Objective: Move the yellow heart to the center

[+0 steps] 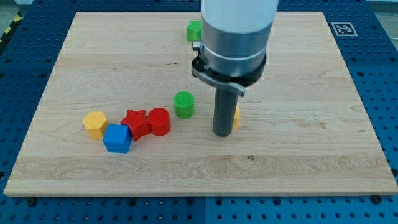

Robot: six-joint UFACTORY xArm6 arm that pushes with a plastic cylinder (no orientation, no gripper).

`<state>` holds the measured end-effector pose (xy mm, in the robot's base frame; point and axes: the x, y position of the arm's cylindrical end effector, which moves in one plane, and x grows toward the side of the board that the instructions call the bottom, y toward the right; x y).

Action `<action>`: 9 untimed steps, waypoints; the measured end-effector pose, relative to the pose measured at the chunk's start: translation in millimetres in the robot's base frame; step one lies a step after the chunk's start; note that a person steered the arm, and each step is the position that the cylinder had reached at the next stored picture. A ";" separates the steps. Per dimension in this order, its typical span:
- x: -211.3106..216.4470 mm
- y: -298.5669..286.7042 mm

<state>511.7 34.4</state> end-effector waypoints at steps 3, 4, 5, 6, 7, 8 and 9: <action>4.2 -7.1; 10.8 39.1; 15.5 46.3; 15.6 62.8; 15.6 70.4; 15.5 70.4; 1.2 70.4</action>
<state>512.9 104.8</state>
